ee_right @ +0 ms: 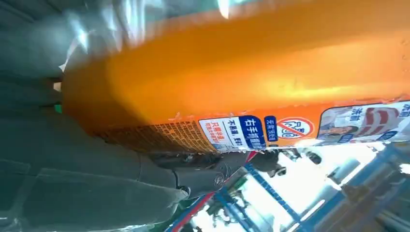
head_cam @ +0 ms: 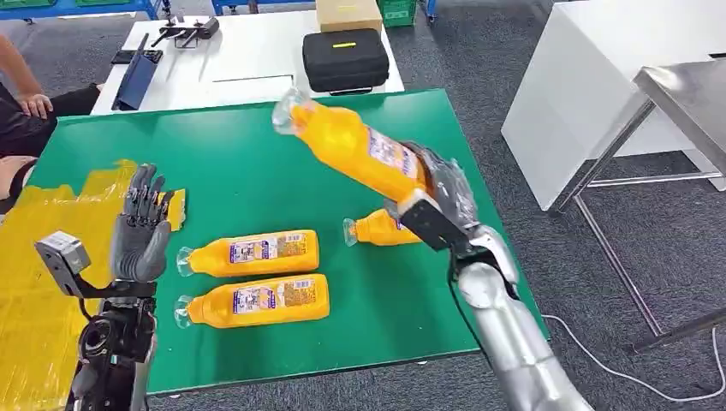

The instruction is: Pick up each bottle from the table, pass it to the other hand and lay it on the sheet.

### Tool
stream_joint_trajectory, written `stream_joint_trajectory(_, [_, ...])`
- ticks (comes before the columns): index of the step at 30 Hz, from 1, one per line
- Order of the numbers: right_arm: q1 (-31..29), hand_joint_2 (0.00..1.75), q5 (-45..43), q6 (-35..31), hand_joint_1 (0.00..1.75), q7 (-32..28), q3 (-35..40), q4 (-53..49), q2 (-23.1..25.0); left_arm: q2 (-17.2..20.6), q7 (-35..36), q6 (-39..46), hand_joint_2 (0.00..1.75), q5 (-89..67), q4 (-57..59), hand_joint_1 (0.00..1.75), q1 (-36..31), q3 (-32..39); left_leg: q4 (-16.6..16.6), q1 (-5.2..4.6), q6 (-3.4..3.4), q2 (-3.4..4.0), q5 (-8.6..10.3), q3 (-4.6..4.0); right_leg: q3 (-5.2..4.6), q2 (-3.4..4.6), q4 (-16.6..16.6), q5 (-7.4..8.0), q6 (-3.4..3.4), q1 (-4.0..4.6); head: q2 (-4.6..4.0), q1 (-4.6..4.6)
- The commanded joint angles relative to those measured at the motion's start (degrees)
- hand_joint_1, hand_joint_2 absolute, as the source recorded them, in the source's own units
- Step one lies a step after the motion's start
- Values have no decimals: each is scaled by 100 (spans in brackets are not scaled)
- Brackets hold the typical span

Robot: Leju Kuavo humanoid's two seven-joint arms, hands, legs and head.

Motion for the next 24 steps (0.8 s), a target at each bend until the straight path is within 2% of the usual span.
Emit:
stream_joint_trajectory(1, [-2436,175,-28,-649,175,-205,1231,4353,1852,-458,260,186,175,104,127,0,-336,267,4,9,-18,18,-3,6,0,16,2,4,-9,12,0,2])
stream_joint_trajectory(2, [-2647,175,-963,-1064,175,396,2766,4198,1852,-476,338,256,175,296,-115,0,-190,324,10,14,-23,39,-9,11,-3,41,7,7,-11,20,0,4])
stream_joint_trajectory(3, [-2827,175,-1637,-1311,175,627,3651,4174,1852,-487,365,264,175,421,-243,0,-103,358,8,10,-23,59,-9,1,-16,69,16,10,-9,11,0,11])
stream_joint_trajectory(4, [-2924,175,-1970,-1481,175,801,4062,4132,1852,-478,378,270,175,436,-305,0,-51,359,7,15,-29,67,-12,2,-13,73,18,8,-11,14,0,7])
stream_joint_trajectory(5, [-3067,175,-2502,-1632,175,1012,4812,4028,1852,-471,385,258,175,643,-304,0,-61,412,4,20,-26,74,-7,-15,-22,77,23,12,-8,9,0,0])
stream_joint_trajectory(6, [-3086,175,-2649,-1636,175,1069,5006,3980,1852,-461,385,253,175,693,-280,0,-87,421,5,25,-32,98,-13,-7,-23,97,27,10,-12,14,0,4])
stream_joint_trajectory(8, [-3128,175,-3032,-1659,175,1179,5461,3909,1852,-439,359,281,175,756,-211,0,-151,401,-1,19,-22,22,6,-20,-30,30,17,2,-3,16,0,2])
stream_joint_trajectory(9, [-3152,175,-3116,-1665,175,1177,5614,3919,1852,-435,347,294,175,793,-204,0,-163,396,3,35,-34,27,-9,0,-9,29,17,-9,-10,33,0,7])
stream_joint_trajectory(10, [-3180,175,-3321,-1721,175,1182,5867,3912,1852,-413,333,326,175,849,-214,0,-160,364,-1,22,-26,-13,9,-23,-25,6,13,-4,-4,25,0,4])
stream_joint_trajectory(13, [-3098,175,-3314,-1655,175,1266,6292,3739,1852,-378,264,338,175,1012,-294,0,-14,323,-1,25,-27,-18,6,-20,-15,-5,9,-4,-3,31,0,4])
stream_joint_trajectory(18, [-3001,175,-3240,-1707,175,1327,6449,3702,1852,-332,245,162,175,1224,-234,0,112,184,-6,19,-25,-28,11,-23,-9,-18,-1,-3,-2,22,0,4])
stream_joint_trajectory(20, [-2991,175,-3160,-1542,175,1363,6546,3767,1852,-253,211,123,175,1244,-157,0,96,42,-2,18,-26,-37,12,-30,-12,-27,-5,-4,-3,23,0,7])
stream_joint_trajectory(23, [-2801,175,-2931,-1403,175,1389,6626,3981,1852,-172,150,33,175,1300,133,0,-63,-148,-5,12,-26,-51,16,-31,-9,-39,-10,-5,-4,20,0,7])
stream_joint_trajectory(24, [-2702,175,-2851,-1366,175,1331,6628,4125,1852,-145,140,2,175,1300,302,0,-190,-221,-2,26,-36,-59,7,-11,18,-54,-14,-14,-7,34,0,4])
